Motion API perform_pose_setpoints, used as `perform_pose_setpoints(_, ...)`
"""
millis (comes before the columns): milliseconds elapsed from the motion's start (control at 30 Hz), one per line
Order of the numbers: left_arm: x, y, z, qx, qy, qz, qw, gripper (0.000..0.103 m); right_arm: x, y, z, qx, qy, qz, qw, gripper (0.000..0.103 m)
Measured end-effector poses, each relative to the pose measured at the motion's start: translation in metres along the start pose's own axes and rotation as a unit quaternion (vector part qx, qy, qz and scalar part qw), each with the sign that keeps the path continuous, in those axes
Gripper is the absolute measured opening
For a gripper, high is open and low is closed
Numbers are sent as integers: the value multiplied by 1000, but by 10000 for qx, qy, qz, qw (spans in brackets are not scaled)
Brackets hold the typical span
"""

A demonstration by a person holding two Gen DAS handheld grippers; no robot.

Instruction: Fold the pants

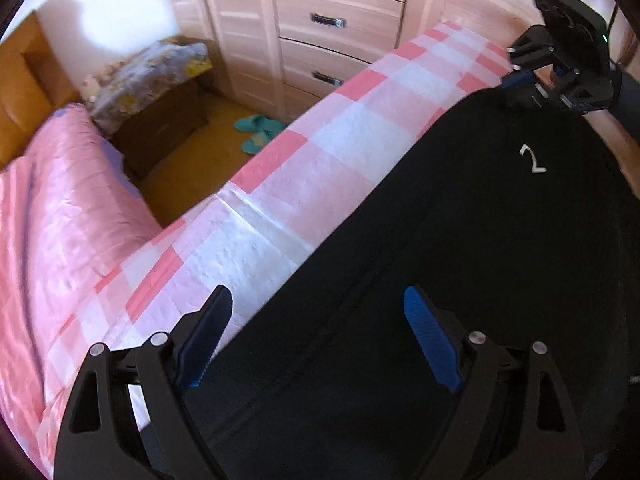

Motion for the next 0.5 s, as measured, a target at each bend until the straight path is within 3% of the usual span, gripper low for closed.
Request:
perform_pose_setpoints(200, -2, -2, -14, -44, -431, -150, 9989, 83, -43, -8, -27, -88, -398, 651, 9970, 9)
perform_pose_setpoints(233, -4, -1, -15, -59, -453, -151, 9988, 67, -49, -9, -34, -113, -470, 727, 9962, 9)
perform_pose_setpoints(267, -8, -2, -16, -113, -572, -142, 9982, 36, -54, -8, -39, -143, -547, 795, 9952, 9)
perform_pose_setpoints(300, -10, -4, -16, -173, -755, -168, 9969, 25, -60, -9, -44, -170, -573, 845, 9946, 9)
perform_pose_setpoints(367, -21, -10, -6, -4, -541, -163, 9984, 13, -72, -13, -59, -277, -705, 923, 9928, 9)
perform_pose_setpoints(500, -78, -25, 25, 148, 238, 426, 9987, 12, -88, -15, -76, -264, -1009, 904, 9904, 9)
Point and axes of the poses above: each gripper's, at about its wrist camera, not at the fingertips, and x roughly the way its jaws point, z to its right, y to its top, the point moved 1 cm from there along x, roughly the way its jaws point, and after that the axes turned 3 degrees about -y, right-handed, at the moved point
